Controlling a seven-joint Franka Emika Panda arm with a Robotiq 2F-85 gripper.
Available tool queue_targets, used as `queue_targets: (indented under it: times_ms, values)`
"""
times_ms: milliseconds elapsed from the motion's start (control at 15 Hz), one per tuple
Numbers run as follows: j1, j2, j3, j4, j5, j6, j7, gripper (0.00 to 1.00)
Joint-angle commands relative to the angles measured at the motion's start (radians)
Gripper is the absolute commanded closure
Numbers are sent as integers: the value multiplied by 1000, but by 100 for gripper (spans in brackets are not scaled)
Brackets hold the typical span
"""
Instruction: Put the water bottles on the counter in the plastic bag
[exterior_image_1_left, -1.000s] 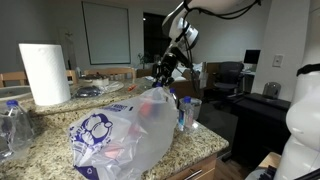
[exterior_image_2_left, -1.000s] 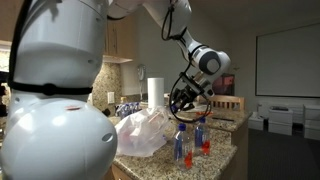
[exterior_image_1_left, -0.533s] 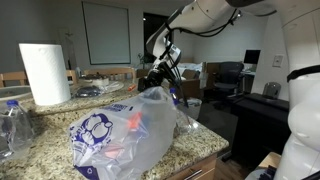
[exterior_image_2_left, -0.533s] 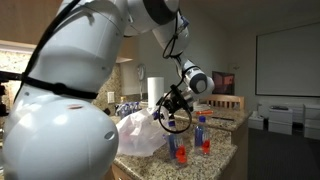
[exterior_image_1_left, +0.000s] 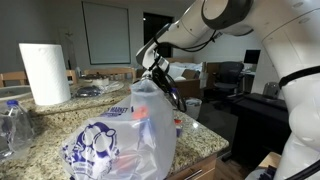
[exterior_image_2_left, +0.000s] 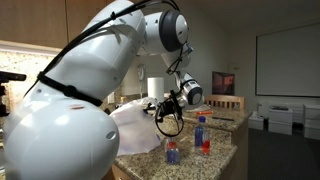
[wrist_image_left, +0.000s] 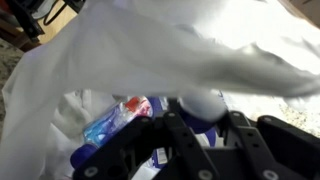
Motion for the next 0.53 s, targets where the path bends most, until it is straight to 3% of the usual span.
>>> queue_targets:
  times_ms: [0,67,467]
  values:
    - [4,48,-7,71,13,-95,35,40]
    - [2,51,-10,80,15,-103,32,39]
    - [16,39,-32,104,9,-55,62,2]
